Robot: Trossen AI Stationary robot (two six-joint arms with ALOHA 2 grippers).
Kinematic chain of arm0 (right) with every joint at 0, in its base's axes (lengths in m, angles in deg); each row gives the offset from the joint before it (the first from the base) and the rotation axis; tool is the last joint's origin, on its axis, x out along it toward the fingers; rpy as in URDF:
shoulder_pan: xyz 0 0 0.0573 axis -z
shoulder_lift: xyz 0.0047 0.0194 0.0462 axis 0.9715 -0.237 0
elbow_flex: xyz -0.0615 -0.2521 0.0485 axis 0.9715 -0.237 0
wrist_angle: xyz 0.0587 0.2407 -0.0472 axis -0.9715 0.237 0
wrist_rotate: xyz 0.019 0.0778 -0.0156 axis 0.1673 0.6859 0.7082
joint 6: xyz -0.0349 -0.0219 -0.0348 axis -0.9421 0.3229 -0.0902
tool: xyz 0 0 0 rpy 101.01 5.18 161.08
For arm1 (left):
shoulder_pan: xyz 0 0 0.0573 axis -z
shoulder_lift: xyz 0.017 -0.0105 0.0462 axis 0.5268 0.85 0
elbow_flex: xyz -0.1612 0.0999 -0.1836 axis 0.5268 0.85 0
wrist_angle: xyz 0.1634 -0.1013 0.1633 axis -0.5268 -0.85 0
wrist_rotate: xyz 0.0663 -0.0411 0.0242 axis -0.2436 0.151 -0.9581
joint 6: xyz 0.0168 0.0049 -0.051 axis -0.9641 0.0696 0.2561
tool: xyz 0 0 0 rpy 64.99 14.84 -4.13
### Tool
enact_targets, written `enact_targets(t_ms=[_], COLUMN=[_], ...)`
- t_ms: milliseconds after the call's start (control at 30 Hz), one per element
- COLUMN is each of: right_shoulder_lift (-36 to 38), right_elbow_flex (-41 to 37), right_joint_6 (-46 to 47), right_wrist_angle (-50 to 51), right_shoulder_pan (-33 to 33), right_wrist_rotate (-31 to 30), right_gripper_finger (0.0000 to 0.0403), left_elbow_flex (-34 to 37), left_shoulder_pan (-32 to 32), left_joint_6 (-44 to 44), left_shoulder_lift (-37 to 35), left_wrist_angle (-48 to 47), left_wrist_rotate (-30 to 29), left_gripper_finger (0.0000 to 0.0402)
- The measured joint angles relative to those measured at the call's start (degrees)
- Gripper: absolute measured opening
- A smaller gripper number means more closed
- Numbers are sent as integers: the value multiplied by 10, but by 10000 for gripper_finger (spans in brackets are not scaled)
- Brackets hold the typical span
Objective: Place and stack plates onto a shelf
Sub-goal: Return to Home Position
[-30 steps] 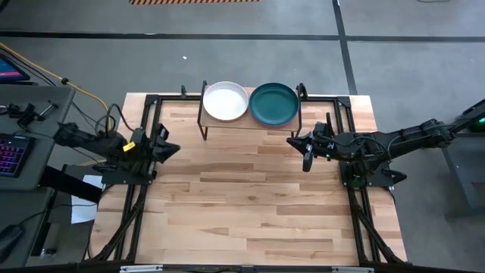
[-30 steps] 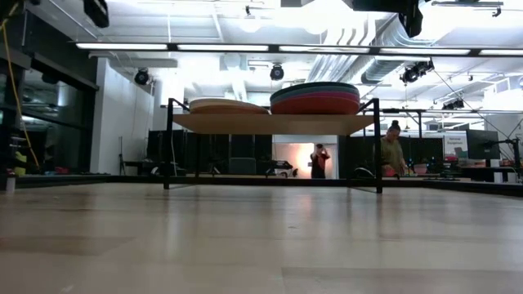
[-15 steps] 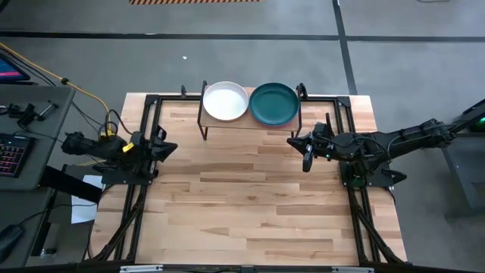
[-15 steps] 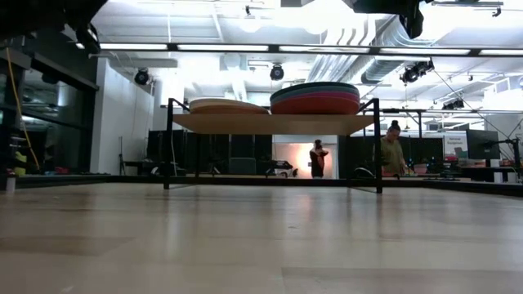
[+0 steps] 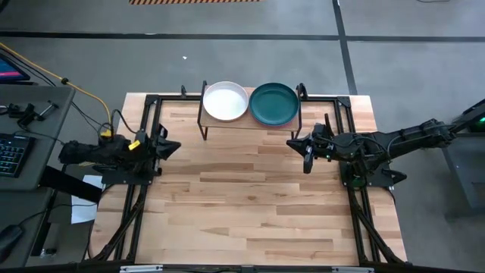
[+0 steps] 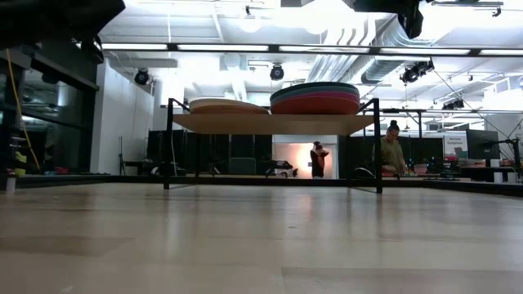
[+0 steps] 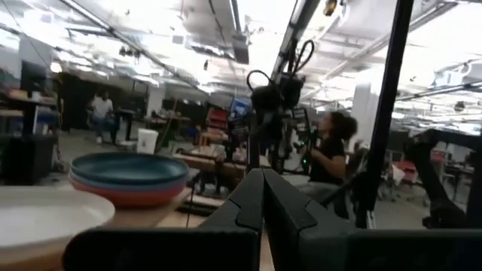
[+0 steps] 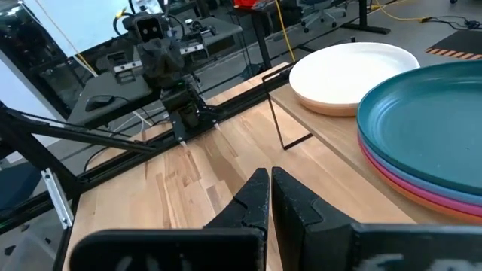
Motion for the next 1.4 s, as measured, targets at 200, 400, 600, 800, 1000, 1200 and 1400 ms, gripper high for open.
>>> enact_targets(t_ms=[200,400,600,800,1000,1200,1400], right_shoulder_lift=[0,0,0,16,103,209,290], right_elbow_flex=[0,0,0,0,-60,-158,-195], right_joint_6=[-1,12,10,-4,-6,-48,-129], right_wrist_angle=[2,3,11,26,24,-61,-82], right_shoulder_pan=[0,0,0,0,0,0,19], right_wrist_rotate=[0,2,35,52,81,136,161], right_gripper_finger=[0,0,0,0,0,0,0], left_elbow_flex=[0,36,48,48,48,48,48], left_shoulder_pan=[-56,-68,-68,-68,-68,-68,-68], left_joint_6=[52,76,105,106,111,112,112], left_shoulder_lift=[0,0,2,1,1,1,1], left_wrist_angle=[-54,-54,-84,-92,-99,-99,-99], left_wrist_rotate=[56,88,79,74,74,74,73], left_gripper_finger=[0,0,0,0,0,0,0])
